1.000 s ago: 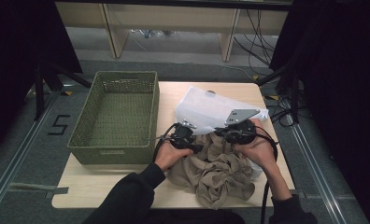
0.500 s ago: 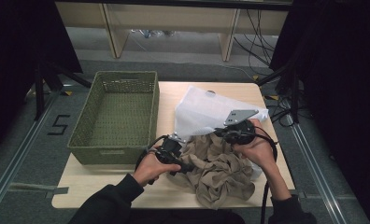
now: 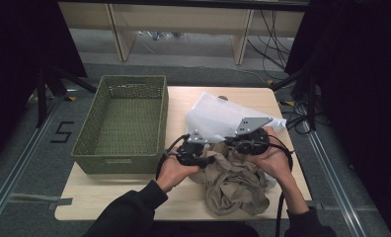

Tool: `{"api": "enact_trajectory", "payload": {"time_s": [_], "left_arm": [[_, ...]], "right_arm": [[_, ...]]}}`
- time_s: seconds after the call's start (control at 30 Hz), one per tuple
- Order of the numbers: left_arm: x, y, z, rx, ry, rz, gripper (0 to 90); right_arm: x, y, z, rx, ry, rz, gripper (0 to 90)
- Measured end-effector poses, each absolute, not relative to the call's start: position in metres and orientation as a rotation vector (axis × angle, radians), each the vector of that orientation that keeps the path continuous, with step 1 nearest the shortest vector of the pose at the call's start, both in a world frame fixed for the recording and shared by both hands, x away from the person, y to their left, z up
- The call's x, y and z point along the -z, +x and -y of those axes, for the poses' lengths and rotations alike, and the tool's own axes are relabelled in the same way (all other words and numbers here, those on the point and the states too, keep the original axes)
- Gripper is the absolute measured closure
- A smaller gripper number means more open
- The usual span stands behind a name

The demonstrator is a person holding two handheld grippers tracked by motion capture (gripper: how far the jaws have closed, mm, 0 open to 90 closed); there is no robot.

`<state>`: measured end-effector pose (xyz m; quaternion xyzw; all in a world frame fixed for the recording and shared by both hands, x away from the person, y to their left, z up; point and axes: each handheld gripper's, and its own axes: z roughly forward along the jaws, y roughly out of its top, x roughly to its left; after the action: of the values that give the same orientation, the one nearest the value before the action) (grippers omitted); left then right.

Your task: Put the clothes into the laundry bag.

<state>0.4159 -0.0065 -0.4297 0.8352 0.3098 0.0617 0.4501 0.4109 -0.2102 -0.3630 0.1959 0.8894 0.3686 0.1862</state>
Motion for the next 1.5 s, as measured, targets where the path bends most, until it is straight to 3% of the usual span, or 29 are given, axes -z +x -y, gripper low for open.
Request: {"api": "enact_trajectory", "payload": {"time_s": [0.17,0.27,0.37,0.5,0.63,0.7,0.77,0.8,0.83,0.9,0.93,1.1,1.3,1.4,1.5], "left_arm": [[0.459,0.443,0.014,-0.151,2.1,-0.855,72.3],[0.477,0.448,0.016,-0.145,2.096,-0.926,54.9],[0.466,0.433,0.002,-0.193,2.127,-0.891,36.2],[0.454,0.418,-0.019,-0.26,2.156,-0.901,23.1],[0.463,0.408,-0.036,-0.193,2.181,-0.97,22.6],[0.475,0.41,-0.034,-0.174,2.218,-0.975,27.2],[0.487,0.415,-0.028,-0.101,2.189,-0.98,44.1],[0.49,0.416,-0.026,-0.087,2.172,-0.952,44.1],[0.491,0.417,-0.024,-0.119,2.172,-0.938,50.9],[0.482,0.411,-0.016,-0.133,2.119,-0.837,74.4],[0.476,0.406,-0.01,-0.154,2.114,-0.796,76.4],[0.453,0.398,0.01,-0.201,2.078,-0.731,79.1],[0.46,0.429,0.03,-0.231,1.986,-0.789,78.5],[0.487,0.453,0.031,-0.224,2.021,-0.866,73.5],[0.487,0.452,0.028,-0.214,2.018,-0.861,61.4]], "right_arm": [[0.362,0.409,0.214,-1.039,0.553,-2.507,90.0],[0.365,0.41,0.216,-1.026,0.552,-2.513,90.0],[0.365,0.41,0.219,-1.03,0.562,-2.508,90.0],[0.364,0.409,0.22,-1.024,0.577,-2.506,90.0],[0.363,0.408,0.218,-1.017,0.573,-2.507,90.0],[0.363,0.409,0.217,-1.015,0.553,-2.511,90.0],[0.363,0.408,0.215,-1.013,0.561,-2.51,90.0],[0.363,0.408,0.214,-1.008,0.559,-2.512,90.0],[0.363,0.408,0.213,-1.01,0.543,-2.512,90.0],[0.364,0.408,0.211,-1.008,0.549,-2.514,90.0],[0.365,0.408,0.211,-1.01,0.53,-2.518,90.0],[0.367,0.409,0.21,-1.012,0.546,-2.524,90.0],[0.362,0.405,0.209,-1.017,0.548,-2.522,90.0],[0.365,0.407,0.21,-1.017,0.53,-2.531,90.0],[0.369,0.409,0.21,-1.012,0.53,-2.543,90.0]]}}
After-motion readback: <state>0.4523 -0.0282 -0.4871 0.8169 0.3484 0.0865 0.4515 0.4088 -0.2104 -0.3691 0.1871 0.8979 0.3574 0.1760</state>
